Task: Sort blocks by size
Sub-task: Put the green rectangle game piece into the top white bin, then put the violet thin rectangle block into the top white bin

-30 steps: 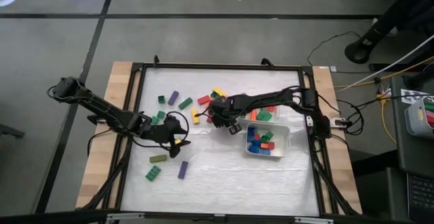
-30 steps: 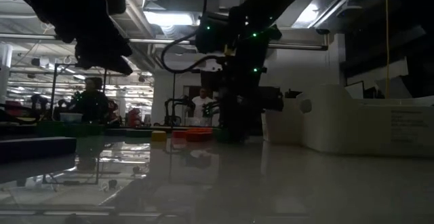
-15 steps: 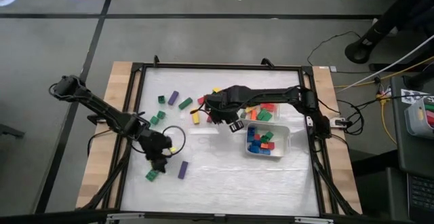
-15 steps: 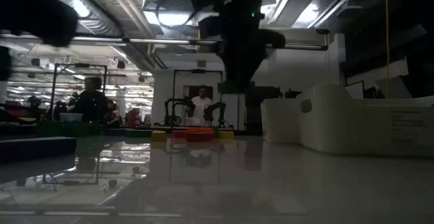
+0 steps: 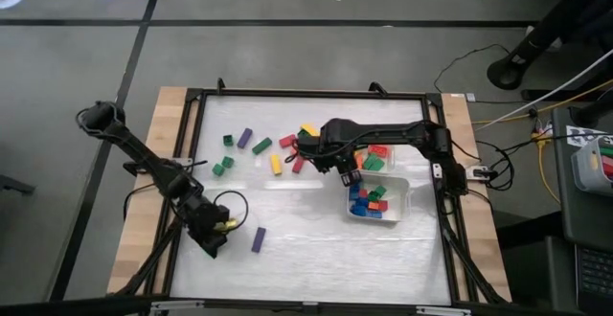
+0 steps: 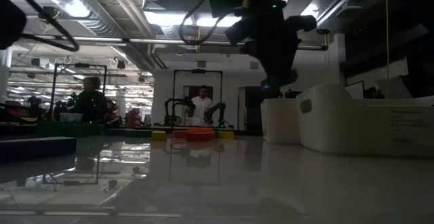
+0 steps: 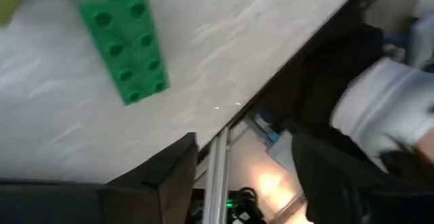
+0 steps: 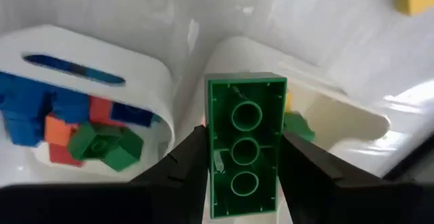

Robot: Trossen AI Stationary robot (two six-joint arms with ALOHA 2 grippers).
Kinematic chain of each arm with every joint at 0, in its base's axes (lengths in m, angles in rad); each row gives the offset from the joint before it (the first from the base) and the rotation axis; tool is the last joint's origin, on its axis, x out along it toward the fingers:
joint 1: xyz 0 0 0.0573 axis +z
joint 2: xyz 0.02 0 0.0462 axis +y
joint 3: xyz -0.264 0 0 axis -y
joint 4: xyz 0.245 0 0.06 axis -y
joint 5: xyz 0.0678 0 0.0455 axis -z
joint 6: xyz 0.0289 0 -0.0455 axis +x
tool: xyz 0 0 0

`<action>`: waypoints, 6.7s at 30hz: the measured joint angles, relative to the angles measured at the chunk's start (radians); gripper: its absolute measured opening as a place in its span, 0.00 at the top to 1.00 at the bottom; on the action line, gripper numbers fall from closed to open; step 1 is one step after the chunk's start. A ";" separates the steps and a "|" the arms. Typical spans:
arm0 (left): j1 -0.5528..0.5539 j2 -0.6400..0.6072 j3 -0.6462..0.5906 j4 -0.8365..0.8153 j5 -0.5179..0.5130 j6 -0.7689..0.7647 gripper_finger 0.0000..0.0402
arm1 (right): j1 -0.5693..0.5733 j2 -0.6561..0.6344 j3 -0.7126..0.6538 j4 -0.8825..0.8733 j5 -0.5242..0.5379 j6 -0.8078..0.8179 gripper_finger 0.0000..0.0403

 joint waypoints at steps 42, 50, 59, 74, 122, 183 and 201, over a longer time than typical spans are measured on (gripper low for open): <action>-0.190 0.102 0.000 -0.100 -0.397 -0.168 0.44 | -0.072 -0.044 -0.268 -0.005 0.131 0.270 0.44; -0.190 0.149 0.000 -0.078 -0.382 -0.191 0.44 | -0.072 -0.044 -0.268 -0.005 0.131 0.269 0.44; -0.190 0.220 0.000 -0.073 -0.380 -0.195 0.44 | -0.072 -0.044 -0.268 -0.005 0.130 0.269 0.44; -0.189 0.318 0.005 -0.023 -0.378 -0.216 0.48 | -0.071 -0.198 -0.268 -0.002 0.125 0.234 0.44; 0.783 0.874 0.491 1.216 -0.586 1.472 0.66 | -0.072 -0.461 -0.268 0.126 -0.026 0.236 0.44; 0.353 -0.267 -0.001 0.065 -0.540 1.054 0.42 | 0.204 0.108 -0.254 1.425 -0.505 -0.271 0.44; 0.338 -0.284 -0.002 -0.031 -0.520 0.939 0.42 | 0.208 0.328 0.048 1.324 -0.624 -0.307 0.44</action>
